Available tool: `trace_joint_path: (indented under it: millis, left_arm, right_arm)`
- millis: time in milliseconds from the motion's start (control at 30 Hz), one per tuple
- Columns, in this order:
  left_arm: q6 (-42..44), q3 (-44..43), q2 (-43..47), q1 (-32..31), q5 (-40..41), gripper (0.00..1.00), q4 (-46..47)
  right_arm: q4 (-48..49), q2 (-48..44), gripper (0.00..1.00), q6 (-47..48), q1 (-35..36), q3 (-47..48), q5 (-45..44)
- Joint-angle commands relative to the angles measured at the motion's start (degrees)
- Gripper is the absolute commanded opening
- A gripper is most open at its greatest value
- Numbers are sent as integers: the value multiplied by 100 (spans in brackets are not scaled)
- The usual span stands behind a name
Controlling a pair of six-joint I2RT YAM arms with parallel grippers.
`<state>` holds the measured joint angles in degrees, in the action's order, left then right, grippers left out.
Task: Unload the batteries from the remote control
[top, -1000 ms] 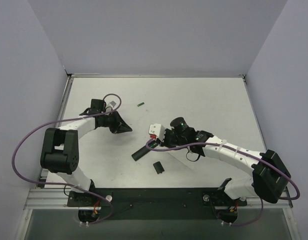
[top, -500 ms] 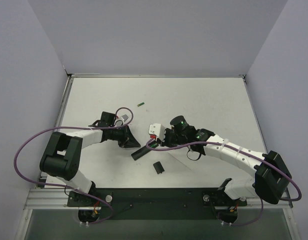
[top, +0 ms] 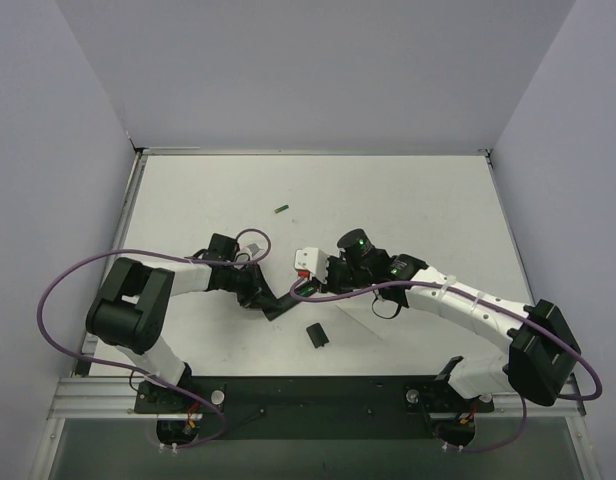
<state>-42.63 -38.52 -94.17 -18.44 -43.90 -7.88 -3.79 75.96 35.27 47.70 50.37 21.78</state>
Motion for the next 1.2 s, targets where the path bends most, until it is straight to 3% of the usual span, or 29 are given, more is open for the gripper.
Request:
trace_joint_path:
  millis: [0,1167]
  left_arm:
    - [88,-6,-145,-72,180,13,94]
    - [211,-138,-312,-72,514,13,-223]
  right_arm:
    - [-87,155,0,129,37,254,177]
    - [-403,700,0,666,186,456,28]
